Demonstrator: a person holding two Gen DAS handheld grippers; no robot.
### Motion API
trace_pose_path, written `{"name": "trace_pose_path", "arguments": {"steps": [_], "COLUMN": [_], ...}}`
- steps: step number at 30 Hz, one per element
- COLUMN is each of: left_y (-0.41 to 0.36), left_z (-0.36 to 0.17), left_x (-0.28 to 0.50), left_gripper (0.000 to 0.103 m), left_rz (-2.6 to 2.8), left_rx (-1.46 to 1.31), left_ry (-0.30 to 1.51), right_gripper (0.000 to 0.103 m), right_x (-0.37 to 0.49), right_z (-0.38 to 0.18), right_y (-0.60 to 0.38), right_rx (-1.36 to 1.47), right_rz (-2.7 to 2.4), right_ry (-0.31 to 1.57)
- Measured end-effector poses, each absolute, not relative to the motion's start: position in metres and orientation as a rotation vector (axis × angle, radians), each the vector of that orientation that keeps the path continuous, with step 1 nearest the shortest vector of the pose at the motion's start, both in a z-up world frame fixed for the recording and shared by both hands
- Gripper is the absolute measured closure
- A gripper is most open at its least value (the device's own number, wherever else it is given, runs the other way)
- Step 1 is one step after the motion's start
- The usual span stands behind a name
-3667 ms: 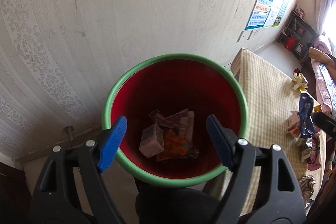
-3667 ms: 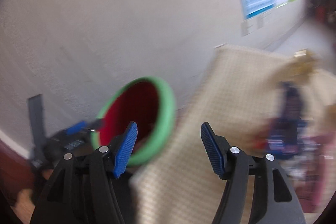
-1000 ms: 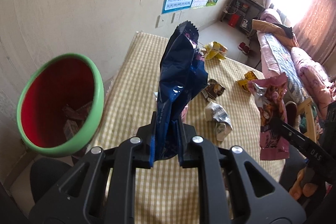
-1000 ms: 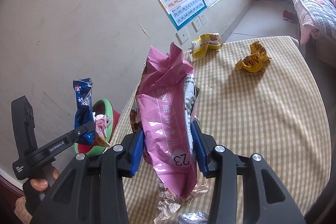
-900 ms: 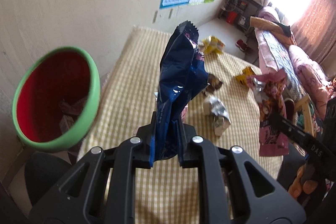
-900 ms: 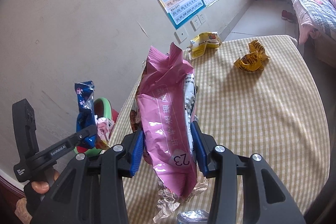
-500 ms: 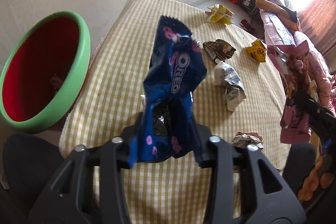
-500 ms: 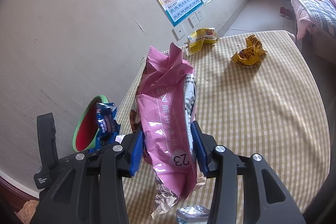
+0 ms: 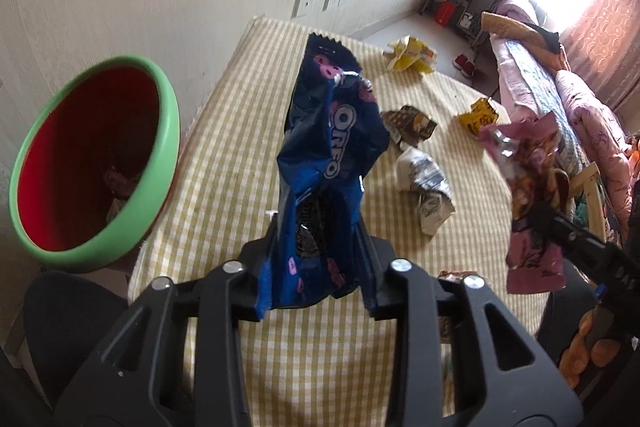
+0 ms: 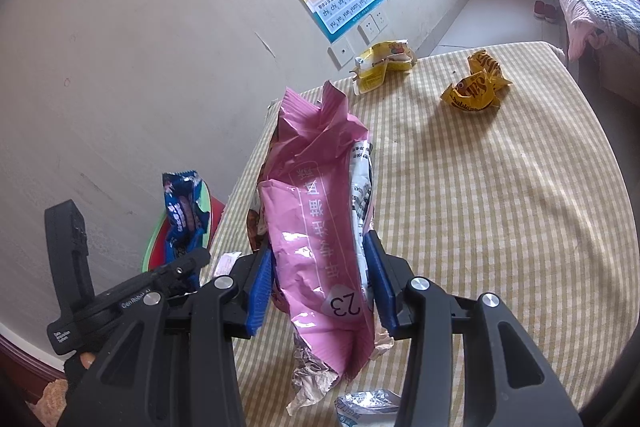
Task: Collect trash
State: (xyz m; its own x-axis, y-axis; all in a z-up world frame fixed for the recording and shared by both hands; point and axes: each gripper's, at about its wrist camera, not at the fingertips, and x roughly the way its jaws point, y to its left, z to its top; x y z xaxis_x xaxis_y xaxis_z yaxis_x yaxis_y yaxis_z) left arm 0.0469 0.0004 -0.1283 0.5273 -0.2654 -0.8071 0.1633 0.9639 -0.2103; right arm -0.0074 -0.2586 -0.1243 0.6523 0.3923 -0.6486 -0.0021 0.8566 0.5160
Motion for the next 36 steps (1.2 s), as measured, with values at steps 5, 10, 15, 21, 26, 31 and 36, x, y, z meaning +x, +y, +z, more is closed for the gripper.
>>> {"name": "trace_pose_path", "arguments": {"steps": [5,10,15,21,26,31,36], "left_y": [-0.001,0.003,0.01,0.021,0.031,0.046,0.065], "left_z": [-0.113,-0.096,-0.083,-0.077,-0.075,-0.072,-0.072], "left_x": [0.046,0.043,0.039,0.036,0.033,0.032,0.033], "left_gripper": [0.087,0.088,0.088,0.088,0.088,0.088,0.088], "left_rz": [-0.25,-0.233,-0.205,-0.173,-0.153,-0.131,-0.092], "left_rx": [-0.101,-0.084,-0.058,-0.048,-0.048,-0.058,-0.073], "left_ry": [0.936,0.879,0.834,0.808,0.791,0.774,0.768], "right_gripper": [0.06,0.06,0.06,0.06,0.06,0.06,0.06], "right_x": [-0.007,-0.007,-0.006,-0.004,-0.001,0.005,0.014], "right_z": [-0.122,-0.118,-0.112,-0.107,-0.102,-0.096,-0.09], "right_y": [-0.256,-0.25,-0.238,-0.219,-0.2,-0.183,-0.166], "right_rx": [0.502,0.489,0.468,0.434,0.402,0.38,0.356], "right_rz": [0.24,0.253,0.277,0.309,0.339,0.368,0.393], "right_ry": [0.833,0.827,0.821,0.832,0.837,0.839,0.835]}}
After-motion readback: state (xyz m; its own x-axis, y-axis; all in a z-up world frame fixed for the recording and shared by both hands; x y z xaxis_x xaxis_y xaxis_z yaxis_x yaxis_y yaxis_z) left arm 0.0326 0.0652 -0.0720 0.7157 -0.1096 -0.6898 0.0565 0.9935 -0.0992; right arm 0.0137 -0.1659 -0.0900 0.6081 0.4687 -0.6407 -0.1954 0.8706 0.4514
